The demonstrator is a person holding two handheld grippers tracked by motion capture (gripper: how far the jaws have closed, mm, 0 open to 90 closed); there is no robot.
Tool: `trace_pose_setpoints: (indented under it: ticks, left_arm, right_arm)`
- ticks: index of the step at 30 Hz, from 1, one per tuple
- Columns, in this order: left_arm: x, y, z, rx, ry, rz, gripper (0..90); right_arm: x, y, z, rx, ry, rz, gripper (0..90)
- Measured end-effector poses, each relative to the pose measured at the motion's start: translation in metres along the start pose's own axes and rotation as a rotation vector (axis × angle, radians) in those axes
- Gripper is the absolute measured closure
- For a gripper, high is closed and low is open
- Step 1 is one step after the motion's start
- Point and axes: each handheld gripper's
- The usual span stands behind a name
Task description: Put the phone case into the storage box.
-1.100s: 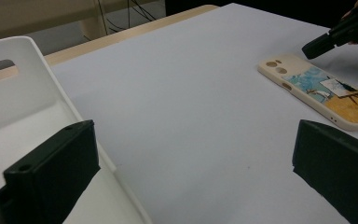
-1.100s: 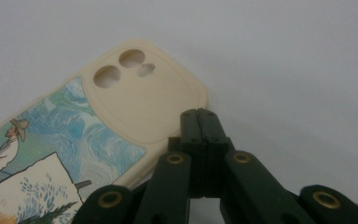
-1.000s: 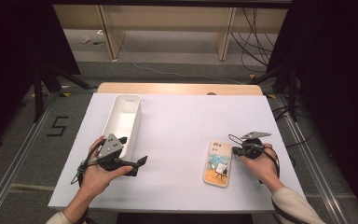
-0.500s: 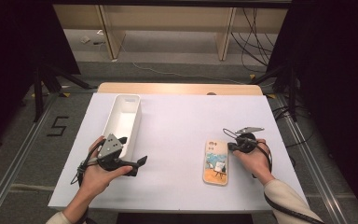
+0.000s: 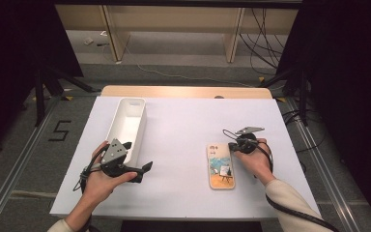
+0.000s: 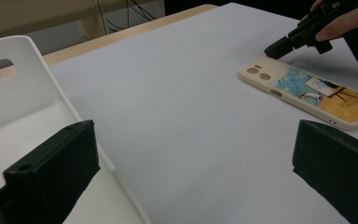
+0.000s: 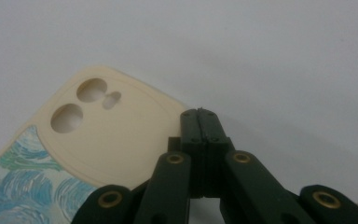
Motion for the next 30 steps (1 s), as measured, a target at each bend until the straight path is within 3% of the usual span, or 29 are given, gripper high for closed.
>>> trace_pose_setpoints:
  ticks: [30]
  left_arm:
    - [-0.001,0.0,0.0,0.003,0.001,-0.007,0.3]
  right_arm:
    - [0.027,-0.019,-0.017,-0.011,-0.047,0.027,90.0]
Point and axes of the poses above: each handheld gripper's, and its own axes: z roughly backward along the jaws, y roughly out of its underside, x roughly to its left, and after that the axes turned 8 degrees about y, right-handed
